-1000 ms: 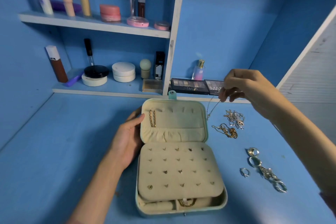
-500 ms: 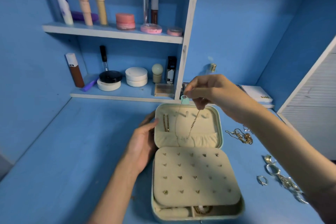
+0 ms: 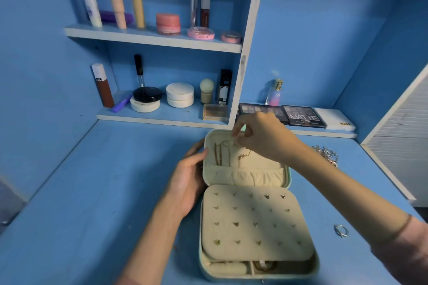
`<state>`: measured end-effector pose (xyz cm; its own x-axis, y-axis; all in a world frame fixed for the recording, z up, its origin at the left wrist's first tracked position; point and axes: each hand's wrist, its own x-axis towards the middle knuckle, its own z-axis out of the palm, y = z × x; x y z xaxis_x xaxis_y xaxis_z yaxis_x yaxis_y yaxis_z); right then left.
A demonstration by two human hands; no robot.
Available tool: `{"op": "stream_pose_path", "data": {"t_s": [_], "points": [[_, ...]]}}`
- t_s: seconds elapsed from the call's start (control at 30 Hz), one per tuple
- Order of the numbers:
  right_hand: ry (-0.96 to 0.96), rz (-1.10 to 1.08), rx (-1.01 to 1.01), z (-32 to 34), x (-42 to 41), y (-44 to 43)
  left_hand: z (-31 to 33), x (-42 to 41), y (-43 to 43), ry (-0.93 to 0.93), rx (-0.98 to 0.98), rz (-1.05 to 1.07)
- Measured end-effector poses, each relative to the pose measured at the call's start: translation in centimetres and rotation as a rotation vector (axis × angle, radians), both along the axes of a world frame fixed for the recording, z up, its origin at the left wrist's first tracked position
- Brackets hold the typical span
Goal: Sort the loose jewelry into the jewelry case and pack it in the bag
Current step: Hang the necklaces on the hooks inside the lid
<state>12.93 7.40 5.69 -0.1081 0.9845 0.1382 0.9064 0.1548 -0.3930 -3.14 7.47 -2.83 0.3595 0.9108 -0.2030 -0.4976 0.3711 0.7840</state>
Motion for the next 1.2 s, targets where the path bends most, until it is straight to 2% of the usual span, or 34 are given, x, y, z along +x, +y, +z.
{"op": "stream_pose_path", "data": {"t_s": [0.23,0.5,0.6,0.7,0.87,1.2], "points": [[-0.089,-0.013,-0.02,-0.9,1.4,-2.1,-0.1,0.0,0.0,-0.007,0.0,-0.004],[-0.055,-0.058,-0.18,-3.6,2.7,-4.2,-0.1,0.1,0.1,-0.046,0.02,-0.026],[-0.028,-0.058,-0.178,-3.5,2.6,-4.6,-0.1,0.0,0.1,-0.051,0.013,-0.032],[0.026,-0.004,-0.151,-3.4,2.9,-5.0,-0.1,0.0,0.2,-0.053,0.006,-0.034],[-0.018,0.079,-0.088,-3.7,3.2,-5.1,-0.1,0.0,0.1,-0.053,0.002,-0.037],[0.012,0.156,-0.143,-3.4,3.5,-4.8,-0.1,0.0,0.1,-0.047,-0.007,-0.033]]}}
